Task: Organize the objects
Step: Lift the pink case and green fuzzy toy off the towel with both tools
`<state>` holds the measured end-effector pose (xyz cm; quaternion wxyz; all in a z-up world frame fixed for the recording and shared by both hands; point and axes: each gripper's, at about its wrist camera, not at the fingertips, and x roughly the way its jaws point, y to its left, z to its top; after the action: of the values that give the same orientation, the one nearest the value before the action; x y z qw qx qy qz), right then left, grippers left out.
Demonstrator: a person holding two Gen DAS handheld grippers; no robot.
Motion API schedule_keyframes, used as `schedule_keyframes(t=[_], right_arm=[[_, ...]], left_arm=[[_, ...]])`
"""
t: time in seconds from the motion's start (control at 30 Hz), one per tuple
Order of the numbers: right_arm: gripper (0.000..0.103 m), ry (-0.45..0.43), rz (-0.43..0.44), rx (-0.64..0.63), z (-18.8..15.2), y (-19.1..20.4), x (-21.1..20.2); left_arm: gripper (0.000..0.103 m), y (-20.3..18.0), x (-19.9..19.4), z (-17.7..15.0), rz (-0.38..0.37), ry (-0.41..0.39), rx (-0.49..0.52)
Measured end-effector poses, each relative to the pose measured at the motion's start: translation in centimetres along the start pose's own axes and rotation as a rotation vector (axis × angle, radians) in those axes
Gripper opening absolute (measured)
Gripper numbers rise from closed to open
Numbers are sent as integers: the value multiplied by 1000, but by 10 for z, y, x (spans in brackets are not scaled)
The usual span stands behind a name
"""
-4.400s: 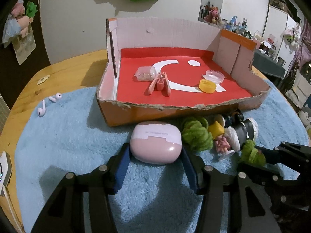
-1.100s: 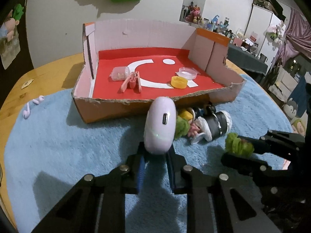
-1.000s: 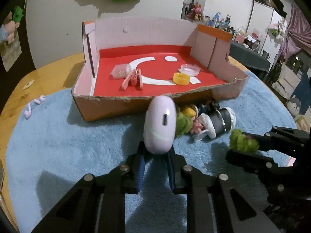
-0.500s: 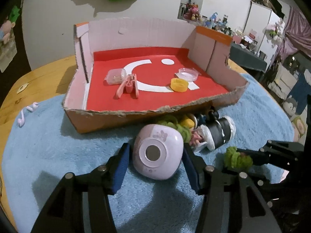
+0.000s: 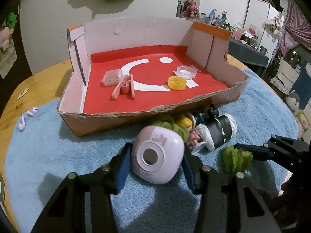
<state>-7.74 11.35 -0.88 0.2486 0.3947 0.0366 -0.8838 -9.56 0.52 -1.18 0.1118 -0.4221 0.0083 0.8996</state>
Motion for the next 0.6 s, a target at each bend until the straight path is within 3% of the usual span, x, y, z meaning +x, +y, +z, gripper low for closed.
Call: schedule_keyframes(t=[0.07,0.13,0.6], right_arm=[[33,0,-17,1,0,-2,0],[29,1,-10,17,-1,-5,-2],[27,-22,-13,23,2,-7,-10]], left_arm=[[50,0,0,0,2,-2,1],[50,-1,-1,-1,5,-6,-1],[49,-3,-16,-4,-11,-34,-23]])
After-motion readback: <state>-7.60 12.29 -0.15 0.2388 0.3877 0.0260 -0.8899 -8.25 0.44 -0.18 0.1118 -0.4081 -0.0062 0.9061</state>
